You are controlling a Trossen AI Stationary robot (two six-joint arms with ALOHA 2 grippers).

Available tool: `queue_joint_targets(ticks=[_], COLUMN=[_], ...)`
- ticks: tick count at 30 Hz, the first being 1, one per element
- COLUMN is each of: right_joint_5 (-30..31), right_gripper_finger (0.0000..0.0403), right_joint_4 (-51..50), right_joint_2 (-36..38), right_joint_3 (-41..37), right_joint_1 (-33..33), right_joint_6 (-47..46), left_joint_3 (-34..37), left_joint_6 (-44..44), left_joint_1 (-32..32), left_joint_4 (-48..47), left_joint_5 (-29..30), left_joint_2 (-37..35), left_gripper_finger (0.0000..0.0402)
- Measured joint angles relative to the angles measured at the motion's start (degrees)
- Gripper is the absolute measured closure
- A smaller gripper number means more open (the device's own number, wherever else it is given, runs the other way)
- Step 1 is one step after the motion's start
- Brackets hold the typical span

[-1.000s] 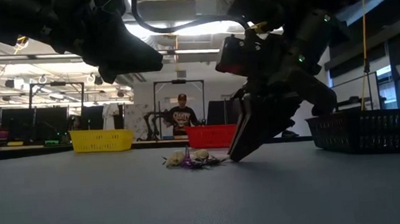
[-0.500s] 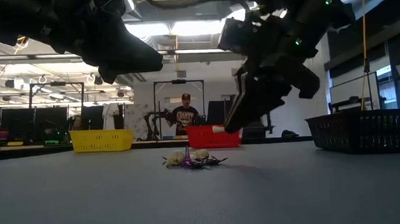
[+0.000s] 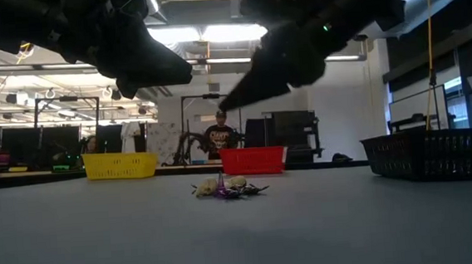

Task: Sort Halloween decoration
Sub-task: Put the white bone toy into the blue bin

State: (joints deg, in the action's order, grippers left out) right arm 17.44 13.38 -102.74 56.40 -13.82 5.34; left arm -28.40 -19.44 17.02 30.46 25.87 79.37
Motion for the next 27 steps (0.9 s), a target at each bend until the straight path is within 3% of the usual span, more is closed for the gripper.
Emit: queue_joint_targets(ticks=[7, 27], right_joint_5=[0.0, -0.03], right_gripper_finger=[0.037, 0.037], right_joint_4=[6.47, 11.34], right_joint_2=[0.0, 0.02], right_joint_3=[0.02, 0.02], right_joint_1=[0.0, 0.0], right_joint_6=[2.73, 2.69], left_joint_3=[0.0, 0.0], left_joint_6=[-0.13, 0.04], left_joint_1=[-0.01, 0.01], left_joint_4=[0.02, 0.09], left_joint_5=[0.02, -0.02], left_joint_2=[0.0, 0.0], left_gripper_finger=[0.0303, 0.0303])
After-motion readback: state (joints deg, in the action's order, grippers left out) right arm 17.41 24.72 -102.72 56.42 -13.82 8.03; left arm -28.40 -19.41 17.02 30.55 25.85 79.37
